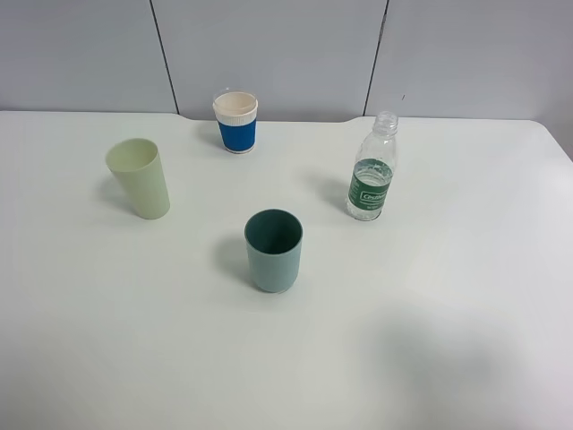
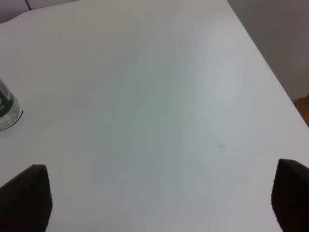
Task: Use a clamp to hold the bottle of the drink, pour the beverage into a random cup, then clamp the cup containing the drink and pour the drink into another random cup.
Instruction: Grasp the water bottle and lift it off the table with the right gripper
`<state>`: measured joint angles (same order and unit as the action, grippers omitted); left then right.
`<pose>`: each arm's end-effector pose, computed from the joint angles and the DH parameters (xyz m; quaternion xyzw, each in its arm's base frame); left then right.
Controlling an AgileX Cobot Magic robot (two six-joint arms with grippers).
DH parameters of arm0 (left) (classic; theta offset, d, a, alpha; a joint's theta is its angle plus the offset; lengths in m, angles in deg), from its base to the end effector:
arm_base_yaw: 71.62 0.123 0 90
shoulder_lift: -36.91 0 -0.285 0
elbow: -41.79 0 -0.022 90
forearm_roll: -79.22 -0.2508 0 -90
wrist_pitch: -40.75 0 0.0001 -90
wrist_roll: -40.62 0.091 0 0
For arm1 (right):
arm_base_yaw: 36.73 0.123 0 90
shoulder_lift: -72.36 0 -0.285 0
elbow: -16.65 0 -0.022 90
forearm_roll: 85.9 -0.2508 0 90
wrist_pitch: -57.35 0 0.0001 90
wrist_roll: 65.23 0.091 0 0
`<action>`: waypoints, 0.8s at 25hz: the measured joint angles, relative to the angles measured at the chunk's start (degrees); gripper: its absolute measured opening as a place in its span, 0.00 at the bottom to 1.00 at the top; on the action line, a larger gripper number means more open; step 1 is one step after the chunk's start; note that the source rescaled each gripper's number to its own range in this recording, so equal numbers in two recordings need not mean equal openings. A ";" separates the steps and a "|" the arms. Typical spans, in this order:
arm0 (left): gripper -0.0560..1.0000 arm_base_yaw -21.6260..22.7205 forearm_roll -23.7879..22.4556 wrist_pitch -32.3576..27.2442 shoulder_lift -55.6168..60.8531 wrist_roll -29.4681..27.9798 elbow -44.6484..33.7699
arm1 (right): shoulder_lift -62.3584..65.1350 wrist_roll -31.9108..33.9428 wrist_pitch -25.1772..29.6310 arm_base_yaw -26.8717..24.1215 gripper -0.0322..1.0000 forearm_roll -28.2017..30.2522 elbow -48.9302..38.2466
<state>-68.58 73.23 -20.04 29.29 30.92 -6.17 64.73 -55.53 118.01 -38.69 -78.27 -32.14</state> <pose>-0.0072 0.0079 0.2806 -0.0965 0.8431 0.0215 0.5286 -0.0055 -0.0104 0.2770 0.0889 0.8465 -0.0312 0.5240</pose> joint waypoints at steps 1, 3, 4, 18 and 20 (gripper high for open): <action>1.00 0.00 0.00 0.00 0.00 0.00 0.00 | 0.00 0.00 0.00 0.00 0.94 0.00 0.00; 1.00 0.00 0.00 0.00 0.00 0.00 0.00 | 0.00 0.00 0.00 0.00 0.94 0.00 0.00; 1.00 0.00 0.00 0.00 0.00 0.00 0.00 | 0.00 0.00 0.00 0.00 0.94 0.00 0.00; 1.00 0.00 0.00 0.00 0.00 0.00 0.00 | 0.00 0.00 0.00 0.00 0.94 0.00 0.00; 1.00 0.00 0.00 0.00 0.00 0.00 0.00 | 0.00 0.00 0.00 0.00 0.94 0.00 0.00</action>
<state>-68.58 73.23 -20.04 29.29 30.92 -6.17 64.73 -55.53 118.01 -38.69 -78.27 -32.14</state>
